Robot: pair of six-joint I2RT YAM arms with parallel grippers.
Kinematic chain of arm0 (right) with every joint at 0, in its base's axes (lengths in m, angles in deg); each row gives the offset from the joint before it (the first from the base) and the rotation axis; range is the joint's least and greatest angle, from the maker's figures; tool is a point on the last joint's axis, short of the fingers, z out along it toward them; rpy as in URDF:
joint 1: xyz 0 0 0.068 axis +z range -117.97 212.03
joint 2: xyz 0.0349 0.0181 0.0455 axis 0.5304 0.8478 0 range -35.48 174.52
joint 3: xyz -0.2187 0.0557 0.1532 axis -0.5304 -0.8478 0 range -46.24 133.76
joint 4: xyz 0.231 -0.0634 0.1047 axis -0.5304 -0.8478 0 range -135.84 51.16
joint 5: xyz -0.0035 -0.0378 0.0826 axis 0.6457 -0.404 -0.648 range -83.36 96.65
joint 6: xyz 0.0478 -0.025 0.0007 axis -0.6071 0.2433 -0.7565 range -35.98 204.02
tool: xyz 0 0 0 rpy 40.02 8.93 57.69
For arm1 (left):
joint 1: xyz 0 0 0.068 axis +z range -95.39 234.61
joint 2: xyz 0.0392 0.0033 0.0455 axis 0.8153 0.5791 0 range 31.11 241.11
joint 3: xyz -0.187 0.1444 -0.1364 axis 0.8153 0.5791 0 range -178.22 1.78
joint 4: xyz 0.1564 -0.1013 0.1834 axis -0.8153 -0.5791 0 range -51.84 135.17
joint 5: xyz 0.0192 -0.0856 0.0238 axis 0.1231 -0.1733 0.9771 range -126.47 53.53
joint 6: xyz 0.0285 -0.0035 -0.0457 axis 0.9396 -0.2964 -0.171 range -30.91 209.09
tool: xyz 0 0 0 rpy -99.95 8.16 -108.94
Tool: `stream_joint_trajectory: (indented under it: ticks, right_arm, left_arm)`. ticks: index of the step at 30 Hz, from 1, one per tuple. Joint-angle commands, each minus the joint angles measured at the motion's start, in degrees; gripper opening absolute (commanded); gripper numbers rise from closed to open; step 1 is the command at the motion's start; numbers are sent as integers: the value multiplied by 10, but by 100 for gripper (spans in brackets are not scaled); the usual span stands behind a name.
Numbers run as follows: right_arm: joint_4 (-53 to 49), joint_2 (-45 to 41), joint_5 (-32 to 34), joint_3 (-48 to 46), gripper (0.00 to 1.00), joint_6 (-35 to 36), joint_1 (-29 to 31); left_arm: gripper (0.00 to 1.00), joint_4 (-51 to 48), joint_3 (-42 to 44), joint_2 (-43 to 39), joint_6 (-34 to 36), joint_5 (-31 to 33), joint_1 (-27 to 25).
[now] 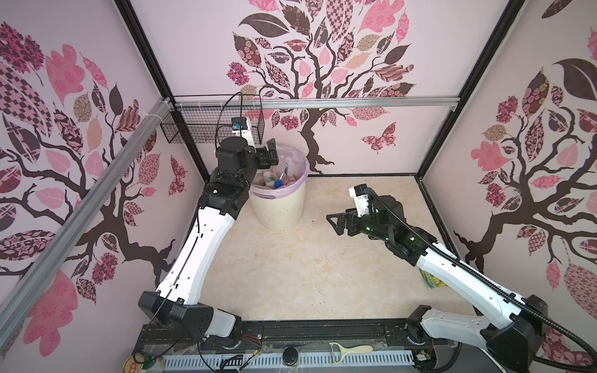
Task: Throw the plastic bottles in the bin
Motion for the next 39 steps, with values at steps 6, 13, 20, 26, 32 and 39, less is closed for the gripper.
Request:
stream_joint_trajectory:
  ticks: [6, 13, 20, 26, 32, 39]
  right_arm:
    - [-11, -19, 83, 14, 99, 9, -3]
    - [8, -11, 192, -15, 99, -75, -113]
    - [214, -5, 430, -171, 100, 15, -119]
    - [410, 34, 583, -278, 99, 150, -124]
    - [455, 92, 601, -315, 99, 142, -159]
    - [619, 174, 659, -389, 99, 182, -160]
  left_arm:
    - [98, 19, 144, -84, 19, 61, 16]
    - [98, 67, 382, -201, -8, 161, 110]
    - [99, 301, 613, -222, -24, 244, 133]
    - [99, 419, 683, -85, -71, 257, 133]
    - [98, 513, 709, -32, -39, 212, 133]
    - [98, 585, 703, 8, 50, 124, 139]
